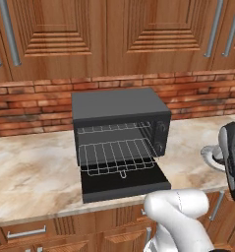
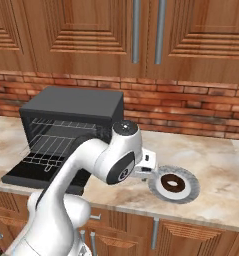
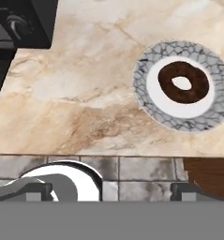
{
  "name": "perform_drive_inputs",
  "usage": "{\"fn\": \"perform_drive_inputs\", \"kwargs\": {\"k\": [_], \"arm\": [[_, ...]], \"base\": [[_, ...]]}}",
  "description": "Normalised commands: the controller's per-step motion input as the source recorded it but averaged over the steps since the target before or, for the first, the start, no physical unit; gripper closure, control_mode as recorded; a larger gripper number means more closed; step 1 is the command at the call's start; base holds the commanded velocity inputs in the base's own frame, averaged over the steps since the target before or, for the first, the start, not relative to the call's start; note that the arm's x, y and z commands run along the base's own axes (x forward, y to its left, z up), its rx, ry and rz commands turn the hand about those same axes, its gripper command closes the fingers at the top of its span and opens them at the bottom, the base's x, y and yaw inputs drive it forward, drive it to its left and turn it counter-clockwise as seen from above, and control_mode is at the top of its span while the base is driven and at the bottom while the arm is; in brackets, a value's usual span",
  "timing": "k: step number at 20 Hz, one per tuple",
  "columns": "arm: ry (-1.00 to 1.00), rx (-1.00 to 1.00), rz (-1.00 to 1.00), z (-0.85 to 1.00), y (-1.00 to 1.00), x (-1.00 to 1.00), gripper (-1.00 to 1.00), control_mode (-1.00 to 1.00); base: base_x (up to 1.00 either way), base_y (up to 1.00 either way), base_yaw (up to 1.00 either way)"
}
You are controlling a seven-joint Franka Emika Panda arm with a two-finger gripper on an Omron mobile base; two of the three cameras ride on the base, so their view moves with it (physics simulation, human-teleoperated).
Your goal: Pick up the bagel from the plate, place it on the toaster oven rack, close the door, and set the timer.
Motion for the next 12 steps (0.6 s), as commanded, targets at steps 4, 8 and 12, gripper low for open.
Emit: {"fn": "perform_drive_inputs", "kwargs": {"k": [4, 8, 12], "arm": [[0.00, 0.00, 0.17, -0.44, -0.38, 0.44, -1.00, -1.00], [0.00, 0.00, 0.13, -0.45, -0.29, 0.42, -1.00, -1.00], [0.01, 0.00, 0.11, -0.36, -0.19, 0.52, -1.00, -1.00]], "base": [[0.00, 0.00, 0.00], [0.00, 0.00, 0.00], [0.00, 0.00, 0.00]]}}
